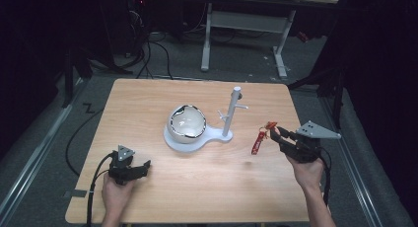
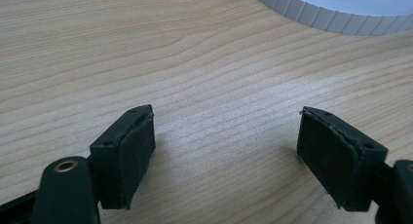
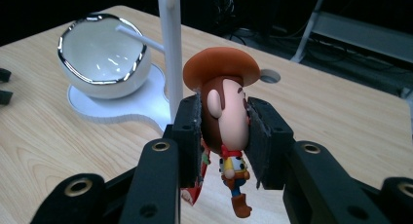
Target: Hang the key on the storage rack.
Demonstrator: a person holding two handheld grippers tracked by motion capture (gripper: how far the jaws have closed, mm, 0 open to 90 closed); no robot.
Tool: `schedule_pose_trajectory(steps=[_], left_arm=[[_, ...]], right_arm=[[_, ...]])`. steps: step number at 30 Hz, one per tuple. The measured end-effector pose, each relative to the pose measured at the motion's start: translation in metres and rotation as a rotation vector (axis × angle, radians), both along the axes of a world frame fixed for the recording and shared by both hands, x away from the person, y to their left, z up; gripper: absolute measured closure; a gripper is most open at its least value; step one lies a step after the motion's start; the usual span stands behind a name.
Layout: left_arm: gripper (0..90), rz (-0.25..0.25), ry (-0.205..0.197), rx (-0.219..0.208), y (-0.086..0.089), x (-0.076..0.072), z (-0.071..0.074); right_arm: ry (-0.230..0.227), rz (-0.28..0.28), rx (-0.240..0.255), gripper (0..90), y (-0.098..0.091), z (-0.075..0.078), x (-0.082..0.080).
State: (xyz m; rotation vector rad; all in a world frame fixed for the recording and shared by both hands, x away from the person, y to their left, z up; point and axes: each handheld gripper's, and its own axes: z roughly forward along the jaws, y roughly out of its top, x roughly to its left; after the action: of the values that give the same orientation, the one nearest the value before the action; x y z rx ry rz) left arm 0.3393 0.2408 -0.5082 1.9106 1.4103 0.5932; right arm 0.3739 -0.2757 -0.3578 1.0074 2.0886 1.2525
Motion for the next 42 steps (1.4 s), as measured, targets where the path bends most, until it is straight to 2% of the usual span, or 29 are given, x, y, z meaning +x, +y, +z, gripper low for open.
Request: schedule_pose_trajectory(steps=[6, 21, 42], left_arm=[[22.3, 0.0, 0.0, -0.001, 0.0, 0.0, 0.0], [22.3, 0.0, 0.001, -0.003, 0.0, 0.0, 0.0], [22.5, 0.002, 0.0, -0.004, 0.0, 0.0, 0.0]], right_arm=[[-0.029, 0.023, 0.015, 67.9, 0.003, 0.014, -0.002], [-0.065, 0.064, 0.041, 67.9, 0.015, 0.039, 0.005], [-0.073, 0.093, 0.032, 68.0, 0.034, 0.051, 0.02]])
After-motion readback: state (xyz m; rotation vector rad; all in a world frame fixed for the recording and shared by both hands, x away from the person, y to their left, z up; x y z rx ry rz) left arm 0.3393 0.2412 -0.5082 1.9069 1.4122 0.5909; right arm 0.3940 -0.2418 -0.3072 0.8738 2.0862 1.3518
